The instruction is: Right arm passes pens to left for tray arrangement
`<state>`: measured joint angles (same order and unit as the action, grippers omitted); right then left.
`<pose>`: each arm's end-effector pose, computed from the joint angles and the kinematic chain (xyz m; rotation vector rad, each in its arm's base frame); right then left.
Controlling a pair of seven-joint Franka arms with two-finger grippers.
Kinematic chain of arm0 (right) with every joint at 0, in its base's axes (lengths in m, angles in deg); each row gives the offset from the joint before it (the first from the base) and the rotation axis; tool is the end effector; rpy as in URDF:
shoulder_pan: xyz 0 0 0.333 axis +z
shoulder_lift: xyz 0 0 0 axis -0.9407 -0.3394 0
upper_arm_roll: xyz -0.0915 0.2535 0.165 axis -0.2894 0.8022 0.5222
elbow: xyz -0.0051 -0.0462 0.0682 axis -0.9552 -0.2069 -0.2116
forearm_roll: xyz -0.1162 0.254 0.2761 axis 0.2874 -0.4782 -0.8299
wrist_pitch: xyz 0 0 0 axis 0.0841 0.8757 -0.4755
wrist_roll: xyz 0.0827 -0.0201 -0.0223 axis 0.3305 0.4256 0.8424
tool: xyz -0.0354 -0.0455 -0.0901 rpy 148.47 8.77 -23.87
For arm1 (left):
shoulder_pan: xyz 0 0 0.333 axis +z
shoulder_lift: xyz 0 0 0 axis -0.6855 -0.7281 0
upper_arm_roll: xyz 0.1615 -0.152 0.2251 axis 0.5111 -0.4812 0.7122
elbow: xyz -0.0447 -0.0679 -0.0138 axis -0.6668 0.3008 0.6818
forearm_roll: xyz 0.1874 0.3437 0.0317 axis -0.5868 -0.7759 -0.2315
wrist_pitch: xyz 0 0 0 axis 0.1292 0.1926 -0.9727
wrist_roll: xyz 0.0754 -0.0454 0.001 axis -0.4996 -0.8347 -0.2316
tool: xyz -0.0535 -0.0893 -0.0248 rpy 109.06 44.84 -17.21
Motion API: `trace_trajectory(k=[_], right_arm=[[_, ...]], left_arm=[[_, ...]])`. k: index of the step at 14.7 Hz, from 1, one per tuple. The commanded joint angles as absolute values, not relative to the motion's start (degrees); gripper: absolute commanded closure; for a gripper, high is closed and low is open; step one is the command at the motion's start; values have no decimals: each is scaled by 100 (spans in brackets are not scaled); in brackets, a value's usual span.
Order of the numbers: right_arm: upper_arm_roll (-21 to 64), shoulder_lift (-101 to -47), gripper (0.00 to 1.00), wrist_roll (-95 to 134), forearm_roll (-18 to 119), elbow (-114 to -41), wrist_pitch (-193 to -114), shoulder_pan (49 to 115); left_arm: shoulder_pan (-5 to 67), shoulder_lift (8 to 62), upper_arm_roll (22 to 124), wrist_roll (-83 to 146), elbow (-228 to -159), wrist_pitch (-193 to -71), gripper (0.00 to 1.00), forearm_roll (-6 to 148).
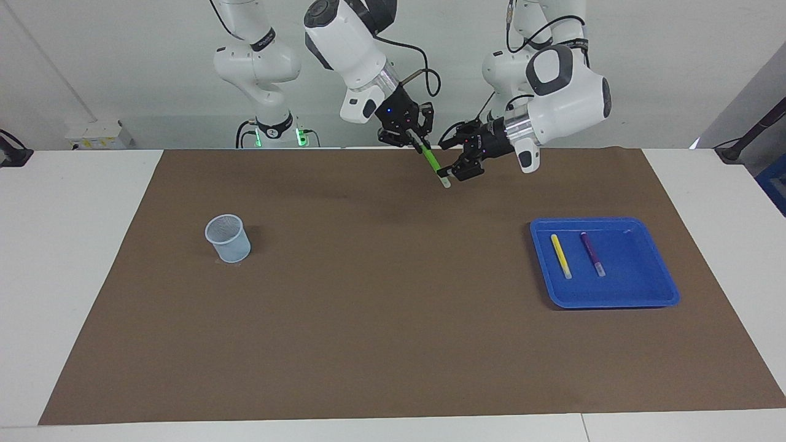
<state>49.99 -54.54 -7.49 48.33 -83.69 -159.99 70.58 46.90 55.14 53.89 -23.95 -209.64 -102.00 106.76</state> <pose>0.4468 0.3618 0.5542 -2.5804 -0.0693 -0.0649 0.4511 -0.2293 0.4825 1.8882 1.4955 -0.9169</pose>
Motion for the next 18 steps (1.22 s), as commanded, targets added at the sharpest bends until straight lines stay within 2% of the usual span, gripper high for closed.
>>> trace_trajectory(k=[1, 3, 6, 10, 12, 14, 18], right_arm=[[5005, -5439, 100, -753, 4734, -8422, -16103, 7025], [5005, -5439, 100, -753, 4743, -8422, -16103, 7016], [5005, -5439, 100, -753, 4743, -8422, -16103, 7016], [5005, -5439, 100, -753, 4752, -8422, -16103, 7016], [5005, -5448, 100, -753, 4752, -8422, -16103, 7016], [5005, -5448, 100, -753, 4761, -8422, -16103, 7007], [5005, -5448, 100, -761, 4769, -8422, -16103, 6990]], left_arm=[[4433, 5777, 5478, -2291, -21298, -10585, 19, 10883], [4441, 5777, 5478, -2291, -21281, -10568, 26, 10901], [4441, 5768, 5487, -2291, -21254, -10542, 47, 10901], [4441, 5768, 5487, -2300, -21254, -10559, 58, 10901], [4441, 5768, 5487, -2300, -21237, -10559, 76, 10901], [4441, 5777, 5496, -2300, -21219, -10533, 100, 10892], [4433, 5786, 5478, -2291, -21149, -10480, 100, 10866]])
